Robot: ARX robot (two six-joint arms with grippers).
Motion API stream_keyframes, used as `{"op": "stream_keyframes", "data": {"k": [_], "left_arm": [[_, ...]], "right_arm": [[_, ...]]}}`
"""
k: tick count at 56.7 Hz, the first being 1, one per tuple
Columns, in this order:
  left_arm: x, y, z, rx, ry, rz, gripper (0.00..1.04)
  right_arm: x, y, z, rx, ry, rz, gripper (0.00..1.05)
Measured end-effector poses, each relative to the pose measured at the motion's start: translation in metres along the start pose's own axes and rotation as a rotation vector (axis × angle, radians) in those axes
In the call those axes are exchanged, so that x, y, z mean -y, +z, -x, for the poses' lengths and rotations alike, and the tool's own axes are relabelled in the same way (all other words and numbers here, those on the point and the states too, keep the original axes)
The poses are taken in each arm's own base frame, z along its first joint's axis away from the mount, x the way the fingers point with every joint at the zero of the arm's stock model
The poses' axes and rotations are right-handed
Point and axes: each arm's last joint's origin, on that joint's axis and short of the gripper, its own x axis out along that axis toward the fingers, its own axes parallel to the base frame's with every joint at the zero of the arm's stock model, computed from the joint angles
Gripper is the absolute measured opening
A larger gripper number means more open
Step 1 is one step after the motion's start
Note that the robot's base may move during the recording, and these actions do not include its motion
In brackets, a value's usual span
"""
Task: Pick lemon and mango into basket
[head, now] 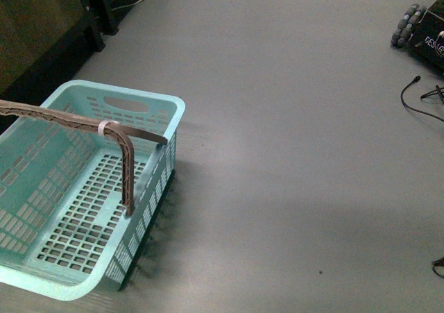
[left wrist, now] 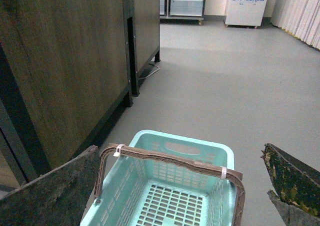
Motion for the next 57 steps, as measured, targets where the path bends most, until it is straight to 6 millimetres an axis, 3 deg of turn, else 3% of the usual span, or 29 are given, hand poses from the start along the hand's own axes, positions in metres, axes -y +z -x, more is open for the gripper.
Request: {"op": "stream_keyframes", "data": {"k": [43, 46, 50, 57], "left_arm": [[0.000, 0.000, 0.000, 0.000, 0.000, 0.000, 0.98], [0.001, -0.001, 0.000, -0.107, -0.019, 0.077, 0.98], [0.001, -0.003, -0.004, -0.380, 0.018, 0.344, 0.98], [-0.002, -0.007, -0.017, -0.467, 0.081, 0.737, 0.98]], "right_arm": [[0.000, 0.000, 0.000, 0.000, 0.000, 0.000, 0.96], [0.000, 0.000, 0.000, 0.000, 0.000, 0.000, 0.96], [0.000, 0.000, 0.000, 0.000, 0.001, 0.000, 0.96], [0.000, 0.000, 0.000, 0.000, 0.000, 0.000, 0.96]]}}
